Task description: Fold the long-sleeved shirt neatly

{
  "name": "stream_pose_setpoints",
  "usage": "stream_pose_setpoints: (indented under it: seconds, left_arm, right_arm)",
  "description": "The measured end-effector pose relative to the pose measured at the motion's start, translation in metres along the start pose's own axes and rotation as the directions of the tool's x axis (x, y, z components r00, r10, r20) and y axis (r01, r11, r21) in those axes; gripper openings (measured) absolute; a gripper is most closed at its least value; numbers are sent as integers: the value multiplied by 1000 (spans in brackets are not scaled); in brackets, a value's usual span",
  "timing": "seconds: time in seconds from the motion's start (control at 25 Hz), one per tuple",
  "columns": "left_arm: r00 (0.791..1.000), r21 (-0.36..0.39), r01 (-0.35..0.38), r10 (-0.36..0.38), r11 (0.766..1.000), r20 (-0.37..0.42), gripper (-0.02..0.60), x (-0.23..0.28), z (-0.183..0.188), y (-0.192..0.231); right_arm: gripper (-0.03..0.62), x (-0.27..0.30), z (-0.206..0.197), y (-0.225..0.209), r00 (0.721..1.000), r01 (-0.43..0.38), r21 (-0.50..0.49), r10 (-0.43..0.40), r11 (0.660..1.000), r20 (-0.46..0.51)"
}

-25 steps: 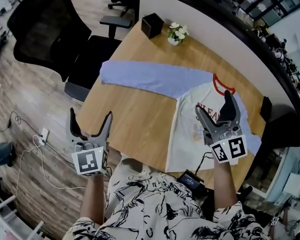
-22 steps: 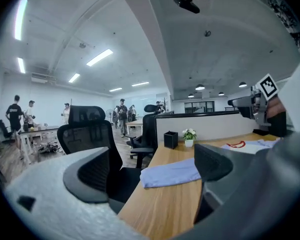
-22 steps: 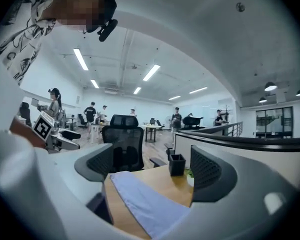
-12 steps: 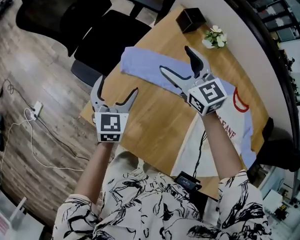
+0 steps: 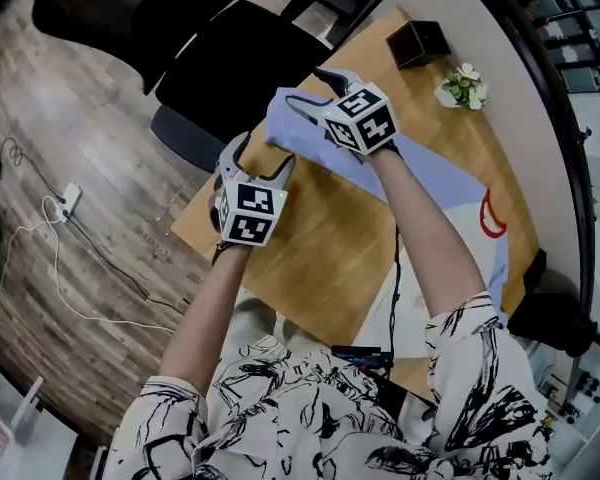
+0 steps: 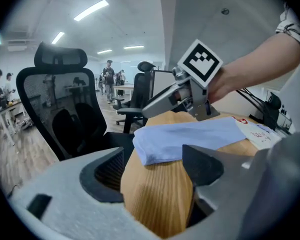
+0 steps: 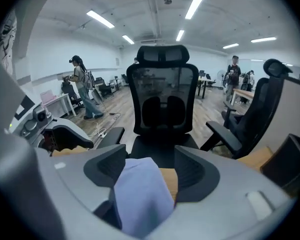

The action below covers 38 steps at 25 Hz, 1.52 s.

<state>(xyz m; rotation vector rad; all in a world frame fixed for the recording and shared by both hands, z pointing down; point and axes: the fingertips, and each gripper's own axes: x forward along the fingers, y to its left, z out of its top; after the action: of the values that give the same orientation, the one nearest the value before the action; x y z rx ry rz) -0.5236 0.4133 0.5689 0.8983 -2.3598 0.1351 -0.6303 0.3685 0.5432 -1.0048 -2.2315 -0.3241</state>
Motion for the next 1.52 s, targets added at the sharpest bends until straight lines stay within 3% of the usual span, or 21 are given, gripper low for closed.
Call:
stream_pose_setpoints:
  seconds: [0.24, 0.32, 0.48, 0.6, 0.72, 0.76, 0.84, 0.96, 1.2, 1.36, 1.52]
  left_arm:
    - [998, -33, 3, -5, 999, -58, 276, 24, -14, 8]
    - [996, -16, -7, 5, 1000, -85, 246, 27, -18, 9]
    - [986, 65, -43, 53, 997, -159, 186, 33, -26, 10]
    - [981, 112, -22, 43, 994, -191, 138, 36, -28, 4]
    - [979, 112, -16, 38, 994, -199, 80, 37, -28, 1]
    - [979, 103, -24, 44, 994, -201, 20, 37, -28, 2]
    - [979, 75, -23, 38, 997, -203, 18, 37, -29, 4]
    - [985, 36, -8, 14, 999, -174, 17, 32, -22, 5]
    - [999, 47, -10, 13, 999, -48, 17, 12, 17, -3]
    - [999, 92, 17, -21, 996, 41, 17, 0, 55, -32]
    - [987, 127, 65, -82, 990, 136, 17, -7, 104, -89]
  right_arm:
    - [259, 46, -34, 3, 983, -35, 12, 37, 999, -178]
    - [204, 50, -39, 2, 980, -18, 0, 17, 1000, -197]
    - [156, 55, -44, 3, 978, -15, 23, 19, 1000, -209]
    - [80, 54, -44, 5, 980, -14, 49, 24, 999, -197]
    - [35, 53, -45, 8, 978, -21, 56, 32, 998, -207]
    - [34, 52, -46, 8, 976, -21, 52, 32, 998, -214]
    - [31, 50, -45, 9, 974, -22, 36, 30, 999, -224]
    - [29, 41, -39, 8, 979, -17, 36, 24, 999, -203]
    - [29, 3, -18, 1, 993, 40, 44, -34, 998, -117]
    - [29, -52, -4, -10, 995, 98, 58, -95, 994, -39]
    - [28, -125, -6, -28, 987, 152, 90, -157, 984, 42]
